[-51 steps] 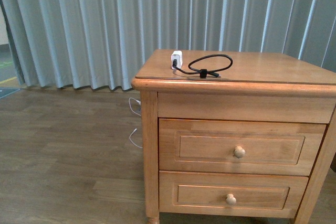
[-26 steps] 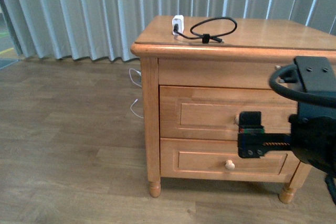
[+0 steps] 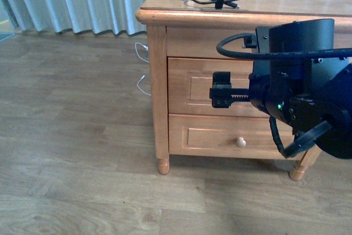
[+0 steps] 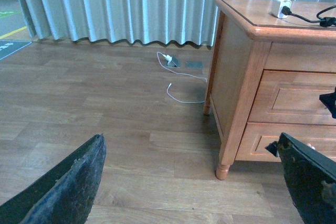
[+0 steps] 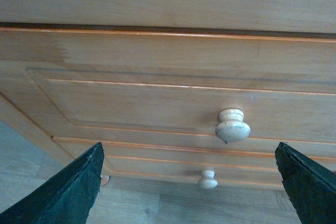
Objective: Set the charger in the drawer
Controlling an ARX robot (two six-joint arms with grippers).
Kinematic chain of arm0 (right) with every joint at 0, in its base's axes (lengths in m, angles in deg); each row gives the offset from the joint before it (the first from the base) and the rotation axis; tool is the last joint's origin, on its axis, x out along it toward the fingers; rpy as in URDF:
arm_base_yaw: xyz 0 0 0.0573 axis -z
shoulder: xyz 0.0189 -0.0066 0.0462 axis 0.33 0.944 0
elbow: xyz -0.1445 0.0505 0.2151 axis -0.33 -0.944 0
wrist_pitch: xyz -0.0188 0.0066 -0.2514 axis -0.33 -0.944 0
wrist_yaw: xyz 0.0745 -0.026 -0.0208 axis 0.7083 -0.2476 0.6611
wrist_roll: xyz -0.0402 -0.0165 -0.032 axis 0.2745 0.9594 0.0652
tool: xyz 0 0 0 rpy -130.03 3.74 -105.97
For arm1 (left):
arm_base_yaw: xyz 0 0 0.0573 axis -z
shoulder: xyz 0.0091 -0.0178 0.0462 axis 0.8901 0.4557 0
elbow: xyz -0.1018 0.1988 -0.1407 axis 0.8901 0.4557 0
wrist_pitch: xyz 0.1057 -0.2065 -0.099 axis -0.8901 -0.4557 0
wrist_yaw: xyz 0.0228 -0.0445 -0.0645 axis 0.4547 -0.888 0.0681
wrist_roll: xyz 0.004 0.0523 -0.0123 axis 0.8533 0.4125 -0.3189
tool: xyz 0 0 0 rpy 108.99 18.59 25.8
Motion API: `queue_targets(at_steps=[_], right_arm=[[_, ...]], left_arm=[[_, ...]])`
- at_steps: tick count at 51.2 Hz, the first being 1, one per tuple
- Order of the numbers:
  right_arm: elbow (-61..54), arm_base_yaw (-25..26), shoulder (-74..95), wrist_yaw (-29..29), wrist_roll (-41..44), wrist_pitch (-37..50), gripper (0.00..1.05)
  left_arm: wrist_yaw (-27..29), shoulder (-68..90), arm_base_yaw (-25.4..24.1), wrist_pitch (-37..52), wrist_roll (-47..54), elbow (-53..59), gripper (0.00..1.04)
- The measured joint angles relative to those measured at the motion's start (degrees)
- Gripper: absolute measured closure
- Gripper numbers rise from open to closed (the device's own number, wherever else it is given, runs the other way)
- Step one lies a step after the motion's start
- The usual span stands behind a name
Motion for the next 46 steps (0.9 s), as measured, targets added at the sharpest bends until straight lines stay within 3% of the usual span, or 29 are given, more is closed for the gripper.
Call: queue_targets(at_steps=[20, 46], right_arm=[[8.55, 2.99, 8.04, -0.04, 0.52, -1.33, 0.08], [9.66, 3.08, 10.27, -1.22, 1.05, -1.22, 0.08]], left_arm=[[0.0, 0.0, 0.0, 0.0, -0.02, 0.0, 0.06], [0.0, 0.0, 0.0, 0.0, -0.02, 0.0, 0.06]])
